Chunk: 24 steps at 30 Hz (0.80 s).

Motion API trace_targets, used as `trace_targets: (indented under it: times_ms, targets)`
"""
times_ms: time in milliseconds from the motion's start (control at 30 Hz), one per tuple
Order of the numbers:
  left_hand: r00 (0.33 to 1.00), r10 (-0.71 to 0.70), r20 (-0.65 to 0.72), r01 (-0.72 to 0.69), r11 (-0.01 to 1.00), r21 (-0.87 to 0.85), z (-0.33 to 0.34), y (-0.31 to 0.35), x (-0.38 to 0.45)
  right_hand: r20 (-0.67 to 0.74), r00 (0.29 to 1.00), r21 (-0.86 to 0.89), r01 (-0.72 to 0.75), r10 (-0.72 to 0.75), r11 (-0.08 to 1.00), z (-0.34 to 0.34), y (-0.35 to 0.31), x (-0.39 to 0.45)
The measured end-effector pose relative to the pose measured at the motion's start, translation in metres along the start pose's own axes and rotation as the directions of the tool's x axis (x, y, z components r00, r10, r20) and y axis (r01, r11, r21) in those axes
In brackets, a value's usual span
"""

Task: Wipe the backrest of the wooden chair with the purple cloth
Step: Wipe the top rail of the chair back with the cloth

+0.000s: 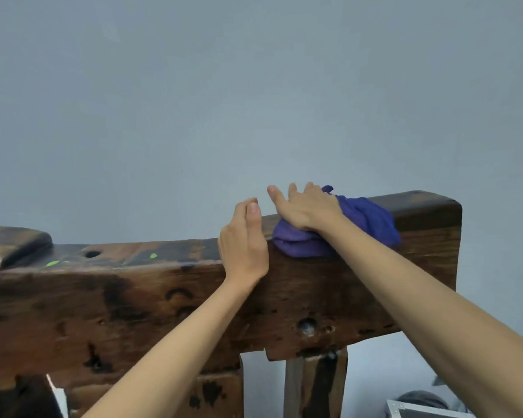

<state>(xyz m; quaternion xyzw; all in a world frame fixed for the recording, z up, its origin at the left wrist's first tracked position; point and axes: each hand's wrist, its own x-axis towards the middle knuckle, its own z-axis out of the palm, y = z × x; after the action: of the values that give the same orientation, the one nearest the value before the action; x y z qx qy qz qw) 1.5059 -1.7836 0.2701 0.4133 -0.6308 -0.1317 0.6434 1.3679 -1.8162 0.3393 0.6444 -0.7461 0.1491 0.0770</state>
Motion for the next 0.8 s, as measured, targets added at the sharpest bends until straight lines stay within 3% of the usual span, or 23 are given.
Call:
trace_targets:
  times_ms: [133,233,333,400,467,533,667,733,800]
  targets:
    - [0.996,-0.083,0.017,0.085,0.986,-0.145,-0.015,0.002,-0.002,0.064,0.946,0.068,0.314,-0.318,0.947,0.013,-0.044,-0.02]
    - [0.996,0.056,0.075,-0.052,0.997,-0.057,-0.051,0.0,-0.008,-0.134,0.869,0.005,0.481,-0.476,0.877,0.015,-0.013,-0.046]
    - [0.964,0.206,0.17,-0.215,0.976,0.034,-0.101,-0.009,-0.016,-0.362,0.806,-0.293,0.379,-0.469,0.878,0.021,0.041,-0.056]
    - [0.952,0.257,0.164,-0.27,0.961,0.066,-0.129,-0.018,-0.016,-0.477,0.836,-0.282,0.146,-0.271,0.948,0.022,0.045,-0.052]
    - [0.964,0.246,0.104,-0.256,0.962,0.094,-0.13,-0.018,-0.013,-0.59,0.805,-0.152,-0.038,-0.06,0.988,0.025,0.018,-0.045]
    - [0.98,0.166,0.113,-0.178,0.979,0.103,-0.107,-0.007,-0.011,-0.624,0.78,-0.062,0.012,-0.048,0.998,0.033,-0.012,-0.055]
    - [0.958,0.188,0.216,-0.221,0.964,0.145,-0.068,0.0,-0.019,-0.6,0.68,-0.188,0.393,-0.422,0.9,0.059,0.023,-0.087]
    - [0.929,0.276,0.246,-0.326,0.926,0.19,-0.077,-0.009,-0.018,-0.575,0.667,-0.287,0.377,-0.473,0.881,0.05,0.077,-0.084]
    - [0.89,0.371,0.264,-0.432,0.872,0.23,-0.102,-0.021,-0.011,-0.621,0.691,-0.304,0.224,-0.371,0.926,0.036,0.126,-0.082]
